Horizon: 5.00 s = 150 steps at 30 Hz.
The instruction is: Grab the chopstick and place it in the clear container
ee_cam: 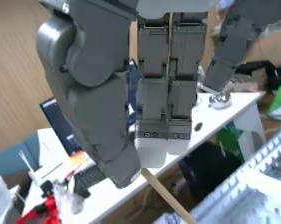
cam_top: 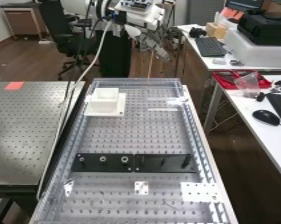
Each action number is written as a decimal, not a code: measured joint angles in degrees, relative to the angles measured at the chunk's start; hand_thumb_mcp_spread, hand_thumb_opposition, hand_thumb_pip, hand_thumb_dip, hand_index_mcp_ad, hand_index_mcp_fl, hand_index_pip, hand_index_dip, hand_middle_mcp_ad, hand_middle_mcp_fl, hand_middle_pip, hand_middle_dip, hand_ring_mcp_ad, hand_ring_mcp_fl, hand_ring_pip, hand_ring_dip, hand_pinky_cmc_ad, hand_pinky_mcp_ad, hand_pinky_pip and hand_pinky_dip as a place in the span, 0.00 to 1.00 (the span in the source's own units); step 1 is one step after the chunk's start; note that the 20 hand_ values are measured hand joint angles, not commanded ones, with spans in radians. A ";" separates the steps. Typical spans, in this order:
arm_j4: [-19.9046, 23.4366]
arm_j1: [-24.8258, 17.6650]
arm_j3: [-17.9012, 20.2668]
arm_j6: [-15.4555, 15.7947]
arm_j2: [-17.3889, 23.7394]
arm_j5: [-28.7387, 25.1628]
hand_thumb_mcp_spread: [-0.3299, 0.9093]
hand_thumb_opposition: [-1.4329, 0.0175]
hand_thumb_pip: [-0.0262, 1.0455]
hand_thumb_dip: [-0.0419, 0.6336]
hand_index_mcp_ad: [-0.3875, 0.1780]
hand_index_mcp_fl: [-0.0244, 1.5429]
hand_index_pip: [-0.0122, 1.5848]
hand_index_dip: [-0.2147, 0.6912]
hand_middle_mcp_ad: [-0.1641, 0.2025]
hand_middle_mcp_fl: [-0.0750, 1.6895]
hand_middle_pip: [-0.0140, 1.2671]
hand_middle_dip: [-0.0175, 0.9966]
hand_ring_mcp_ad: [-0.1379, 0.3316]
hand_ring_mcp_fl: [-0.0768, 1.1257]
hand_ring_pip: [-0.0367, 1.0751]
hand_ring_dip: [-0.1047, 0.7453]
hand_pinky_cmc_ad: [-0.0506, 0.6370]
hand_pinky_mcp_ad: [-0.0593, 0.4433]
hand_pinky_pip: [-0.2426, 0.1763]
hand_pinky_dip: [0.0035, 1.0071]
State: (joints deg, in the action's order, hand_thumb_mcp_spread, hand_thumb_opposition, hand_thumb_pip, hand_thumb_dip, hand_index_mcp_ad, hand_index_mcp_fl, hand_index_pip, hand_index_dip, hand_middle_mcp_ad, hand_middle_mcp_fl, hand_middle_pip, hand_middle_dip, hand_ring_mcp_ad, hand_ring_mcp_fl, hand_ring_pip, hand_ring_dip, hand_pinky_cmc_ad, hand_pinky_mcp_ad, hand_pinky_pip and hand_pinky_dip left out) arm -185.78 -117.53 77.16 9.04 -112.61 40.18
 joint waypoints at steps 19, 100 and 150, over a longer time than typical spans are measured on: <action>-23.37 2.44 -19.33 -21.06 -14.28 0.23 0.82 0.23 0.50 0.39 0.52 0.71 0.50 0.34 0.61 0.77 0.43 0.70 0.30 0.97 0.10 0.72 0.72 0.69 0.93 0.30; -67.48 3.53 -67.05 -29.10 -46.96 0.61 0.80 0.22 0.50 0.39 0.52 0.73 0.47 0.39 0.64 0.77 0.43 0.69 0.27 0.97 0.09 0.72 0.71 0.74 0.89 0.45; -40.62 1.70 -31.74 -16.32 -21.97 1.53 0.57 0.45 0.74 0.48 0.58 0.26 0.42 0.29 0.63 0.36 0.34 0.59 0.51 0.32 0.22 0.59 0.70 0.69 0.33 0.84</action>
State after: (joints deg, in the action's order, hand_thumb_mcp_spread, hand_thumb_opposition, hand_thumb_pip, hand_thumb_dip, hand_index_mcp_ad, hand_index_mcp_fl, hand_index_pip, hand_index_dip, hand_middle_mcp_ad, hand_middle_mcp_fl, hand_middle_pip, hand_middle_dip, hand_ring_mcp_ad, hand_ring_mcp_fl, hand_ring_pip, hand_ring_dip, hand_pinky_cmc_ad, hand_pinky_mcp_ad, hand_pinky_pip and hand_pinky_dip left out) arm -226.40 -115.83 45.43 -7.28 -134.58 41.71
